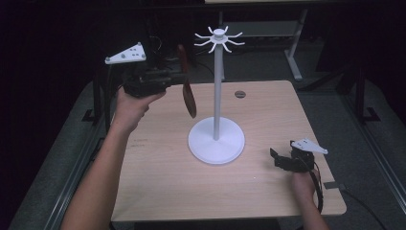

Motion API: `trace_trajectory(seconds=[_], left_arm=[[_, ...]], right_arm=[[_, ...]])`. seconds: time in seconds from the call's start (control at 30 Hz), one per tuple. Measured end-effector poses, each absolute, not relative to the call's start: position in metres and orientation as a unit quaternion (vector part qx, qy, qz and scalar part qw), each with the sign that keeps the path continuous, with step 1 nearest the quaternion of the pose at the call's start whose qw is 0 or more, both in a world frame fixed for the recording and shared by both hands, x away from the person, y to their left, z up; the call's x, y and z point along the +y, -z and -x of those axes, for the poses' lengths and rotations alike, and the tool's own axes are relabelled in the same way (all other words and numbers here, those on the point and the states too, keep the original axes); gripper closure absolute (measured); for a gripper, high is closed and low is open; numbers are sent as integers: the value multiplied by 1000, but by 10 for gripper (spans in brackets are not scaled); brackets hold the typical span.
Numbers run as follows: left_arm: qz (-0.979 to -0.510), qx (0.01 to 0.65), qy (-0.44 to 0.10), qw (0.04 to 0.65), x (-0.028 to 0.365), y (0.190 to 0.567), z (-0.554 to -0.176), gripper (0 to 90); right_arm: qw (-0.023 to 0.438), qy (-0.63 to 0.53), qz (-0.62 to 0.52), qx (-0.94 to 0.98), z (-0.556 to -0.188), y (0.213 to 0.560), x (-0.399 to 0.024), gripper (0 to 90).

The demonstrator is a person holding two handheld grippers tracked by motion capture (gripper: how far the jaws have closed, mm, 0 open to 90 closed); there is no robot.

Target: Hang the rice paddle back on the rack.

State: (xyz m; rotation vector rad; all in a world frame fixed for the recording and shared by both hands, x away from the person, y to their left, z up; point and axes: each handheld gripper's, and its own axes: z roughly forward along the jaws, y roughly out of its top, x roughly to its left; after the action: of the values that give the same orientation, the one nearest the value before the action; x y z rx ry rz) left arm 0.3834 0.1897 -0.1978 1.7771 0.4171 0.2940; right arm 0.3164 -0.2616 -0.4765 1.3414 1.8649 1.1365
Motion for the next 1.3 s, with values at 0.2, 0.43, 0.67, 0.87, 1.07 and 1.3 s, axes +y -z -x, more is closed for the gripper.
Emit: trace_trajectory(seconds=[0.2, 0.43, 0.67, 0.87, 1.07, 1.3], left_arm=[[-771, 175, -128, 599, 179, 188, -389, 773], [-774, 174, -127, 596, 172, 186, -396, 773], [-775, 173, -124, 595, 166, 186, -401, 773], [-780, 173, -122, 590, 162, 189, -404, 773], [-782, 172, -118, 587, 155, 192, -408, 773], [-784, 172, -122, 584, 150, 195, -408, 771]], right_arm=[[285, -425, -502, 697, -316, 477, -262, 135], [284, -426, -502, 697, -316, 476, -262, 135], [285, -426, -501, 698, -316, 476, -262, 135], [285, -426, -501, 698, -316, 476, -262, 136], [285, -426, -500, 698, -316, 476, -262, 136], [285, -425, -499, 699, -316, 476, -262, 135]])
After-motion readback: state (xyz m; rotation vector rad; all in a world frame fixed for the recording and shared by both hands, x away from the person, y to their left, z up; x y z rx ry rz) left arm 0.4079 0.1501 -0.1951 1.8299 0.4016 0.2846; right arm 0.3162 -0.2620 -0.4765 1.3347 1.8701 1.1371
